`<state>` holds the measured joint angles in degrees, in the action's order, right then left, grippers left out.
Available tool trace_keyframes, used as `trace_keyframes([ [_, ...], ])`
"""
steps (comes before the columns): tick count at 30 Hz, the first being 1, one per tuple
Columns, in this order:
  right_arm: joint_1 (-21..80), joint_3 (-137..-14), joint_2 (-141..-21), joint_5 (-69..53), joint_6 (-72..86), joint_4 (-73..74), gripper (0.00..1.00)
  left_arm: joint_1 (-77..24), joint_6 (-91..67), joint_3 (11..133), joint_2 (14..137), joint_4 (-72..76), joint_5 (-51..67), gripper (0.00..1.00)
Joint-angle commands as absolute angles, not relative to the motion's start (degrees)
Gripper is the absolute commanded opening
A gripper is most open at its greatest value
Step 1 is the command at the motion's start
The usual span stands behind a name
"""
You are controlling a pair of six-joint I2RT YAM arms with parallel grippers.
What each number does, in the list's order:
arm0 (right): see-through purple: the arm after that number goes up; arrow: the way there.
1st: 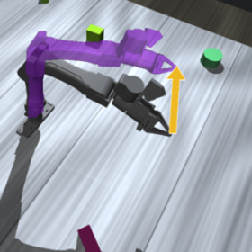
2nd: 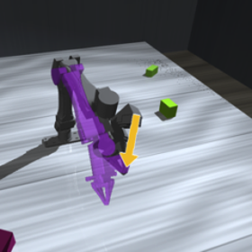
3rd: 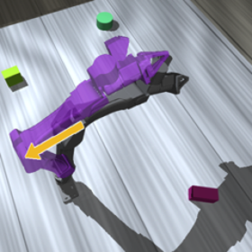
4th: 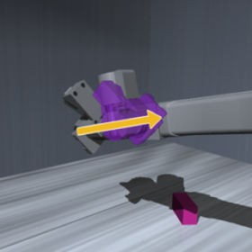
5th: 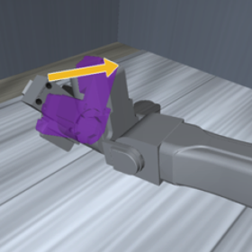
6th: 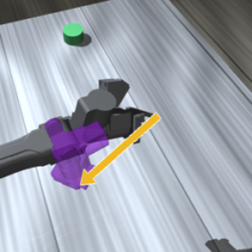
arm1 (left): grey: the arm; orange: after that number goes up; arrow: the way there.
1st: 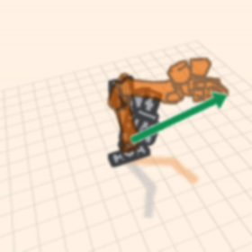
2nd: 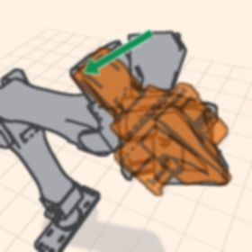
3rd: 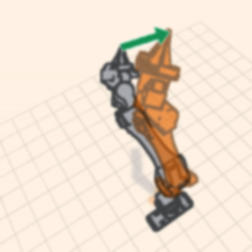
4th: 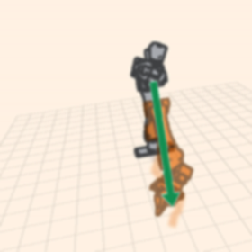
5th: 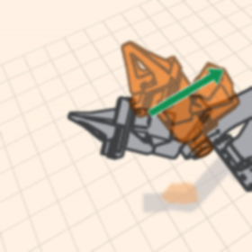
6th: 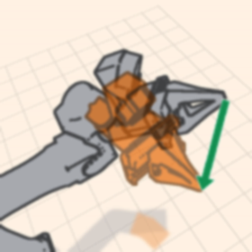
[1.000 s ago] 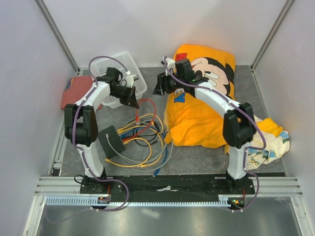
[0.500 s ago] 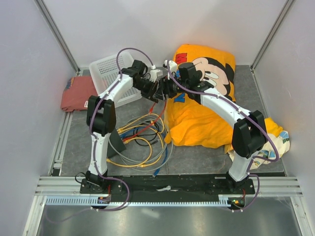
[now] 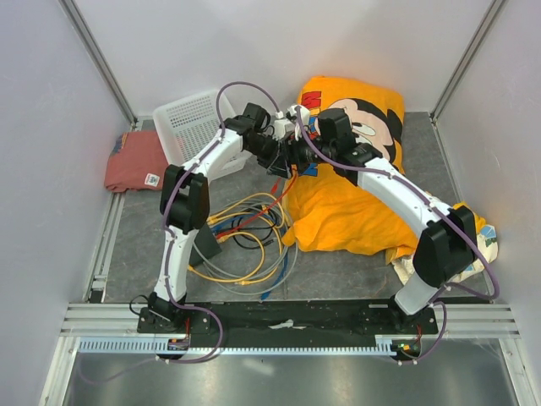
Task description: Pull the plug from the switch port
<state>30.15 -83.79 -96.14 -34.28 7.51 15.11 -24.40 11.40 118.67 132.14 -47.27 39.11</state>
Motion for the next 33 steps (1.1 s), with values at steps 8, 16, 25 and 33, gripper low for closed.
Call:
trace_keyframes([
  [8,30.32,-84.28,-94.04,-36.56,5.63,13.71,0.72,-26.02,7.9,111.28,131.4,-41.58,36.56,0.11],
  [16,30.58,-84.9,-95.88,-36.74,5.01,13.71,0.75,-22.78,7.92,110.57,121.3,-43.59,35.95,0.6],
  [25,34.79,-89.29,-103.26,-38.05,4.22,11.87,0.76,-10.03,5.53,96.79,102.95,-46.22,37.88,0.91],
  [33,39.99,-105.28,-121.0,-41.48,5.71,13.27,0.72,-0.1,5.89,79.65,93.43,-47.02,35.69,0.91],
])
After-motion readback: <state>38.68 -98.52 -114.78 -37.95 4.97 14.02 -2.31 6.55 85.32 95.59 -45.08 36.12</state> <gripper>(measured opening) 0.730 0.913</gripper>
